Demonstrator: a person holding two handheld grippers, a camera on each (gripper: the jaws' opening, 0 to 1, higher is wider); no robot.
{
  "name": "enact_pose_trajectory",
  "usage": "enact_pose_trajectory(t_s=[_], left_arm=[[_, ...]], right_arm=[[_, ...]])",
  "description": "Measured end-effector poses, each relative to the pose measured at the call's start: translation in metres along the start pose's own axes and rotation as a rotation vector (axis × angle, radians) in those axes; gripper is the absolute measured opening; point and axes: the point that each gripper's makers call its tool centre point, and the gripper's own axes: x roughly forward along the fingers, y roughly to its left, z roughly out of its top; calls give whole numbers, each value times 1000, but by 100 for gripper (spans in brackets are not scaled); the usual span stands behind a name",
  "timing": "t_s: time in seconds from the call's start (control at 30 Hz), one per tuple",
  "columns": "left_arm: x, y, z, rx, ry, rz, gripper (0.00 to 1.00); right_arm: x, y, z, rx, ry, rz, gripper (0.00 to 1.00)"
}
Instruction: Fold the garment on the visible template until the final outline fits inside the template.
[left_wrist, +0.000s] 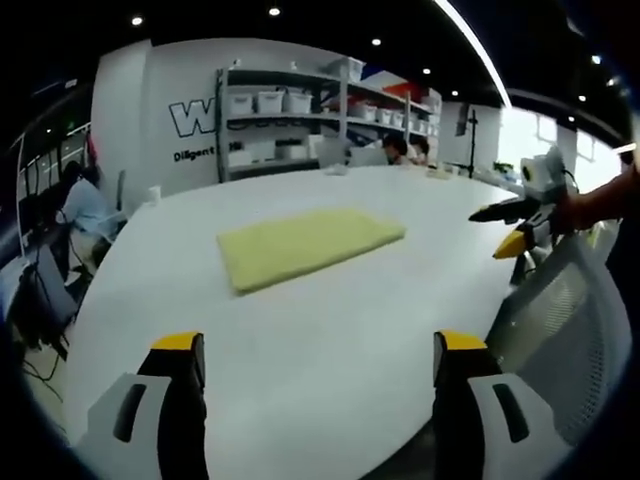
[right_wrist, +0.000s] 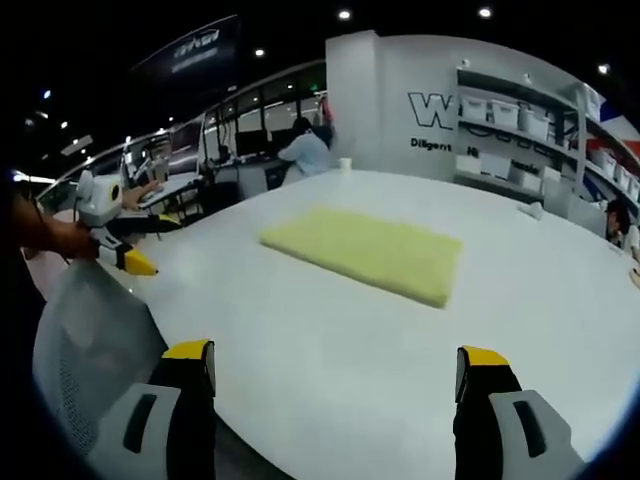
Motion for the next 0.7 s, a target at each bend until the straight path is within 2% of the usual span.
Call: enact_pose_trajectory(t_s=[0.33,0.7], left_arm=[[0,7,1,-39,-3,30,89],[2,2,-3,-42,16,7,89]], right_arm=[[0,-3,1,23,-8,-5,99],[-1,5,0,24,-14,9,99]])
